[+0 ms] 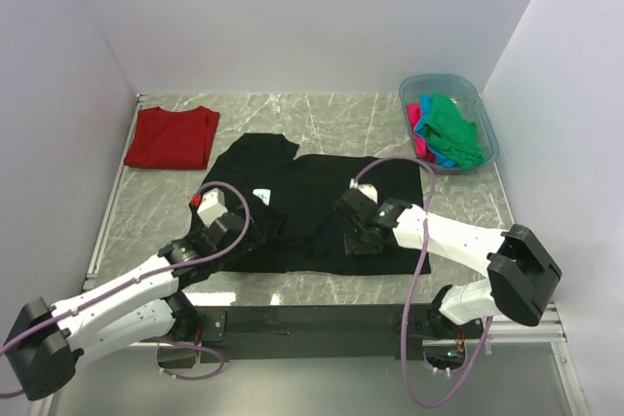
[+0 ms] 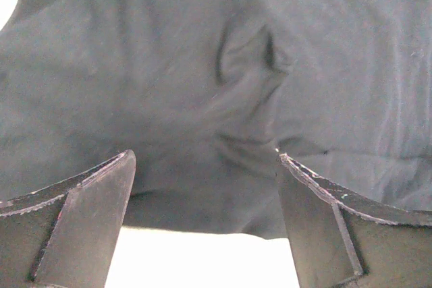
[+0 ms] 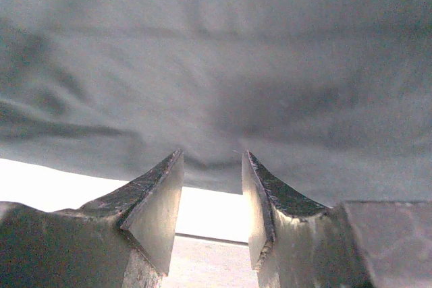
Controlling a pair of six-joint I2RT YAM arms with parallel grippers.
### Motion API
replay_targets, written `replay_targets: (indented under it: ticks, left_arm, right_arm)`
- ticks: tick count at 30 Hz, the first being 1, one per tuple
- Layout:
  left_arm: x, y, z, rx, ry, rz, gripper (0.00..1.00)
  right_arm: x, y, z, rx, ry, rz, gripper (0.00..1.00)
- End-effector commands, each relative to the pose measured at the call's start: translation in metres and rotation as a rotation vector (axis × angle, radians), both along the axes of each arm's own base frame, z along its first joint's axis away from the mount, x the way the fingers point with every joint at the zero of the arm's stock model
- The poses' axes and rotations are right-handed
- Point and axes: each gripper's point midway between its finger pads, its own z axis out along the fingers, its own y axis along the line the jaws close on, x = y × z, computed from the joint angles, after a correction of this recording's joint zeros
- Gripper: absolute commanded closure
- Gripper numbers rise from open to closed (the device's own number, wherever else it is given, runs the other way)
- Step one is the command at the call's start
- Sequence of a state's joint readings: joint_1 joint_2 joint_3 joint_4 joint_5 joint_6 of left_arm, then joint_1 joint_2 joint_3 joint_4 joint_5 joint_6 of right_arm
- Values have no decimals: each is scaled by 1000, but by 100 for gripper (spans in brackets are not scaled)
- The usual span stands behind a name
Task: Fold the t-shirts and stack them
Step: Fold the tshirt
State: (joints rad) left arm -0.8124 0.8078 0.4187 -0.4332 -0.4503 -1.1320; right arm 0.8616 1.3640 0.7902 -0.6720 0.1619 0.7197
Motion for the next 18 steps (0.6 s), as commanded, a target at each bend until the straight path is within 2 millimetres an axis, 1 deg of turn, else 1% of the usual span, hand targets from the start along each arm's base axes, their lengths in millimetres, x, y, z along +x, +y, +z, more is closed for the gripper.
replay_targets:
  ticks: [1,2,4,5,6,9,12,14,18]
  left_arm:
    - [23,-12,22,9,-85,1,9]
    - [26,-19,19,17,-71,-23,9]
    - [32,-30,17,12,-71,-43,9]
    - [37,-36,11,18,-69,-56,9]
    - [38,-41,10,14,-66,-67,9]
    - [39,-46,-6,29,-30,-83,9]
    - [32,-39,-23,47,4,-74,9]
    - [24,-31,-33,56,24,-61,9]
    - [9,-14,-49,68,58,-34,9]
  right_arm:
    - [32,18,39,28,-128,-5,53]
    - [35,21,38,25,-126,-2,53]
    - [41,35,43,72,-140,12,53]
    - [42,40,41,85,-137,19,53]
    - [45,46,41,107,-143,23,53]
    - [44,55,29,131,-116,33,53]
    - [36,52,8,118,-72,35,53]
    - [30,42,-6,82,-49,26,53]
    - [24,30,-23,40,-27,8,53]
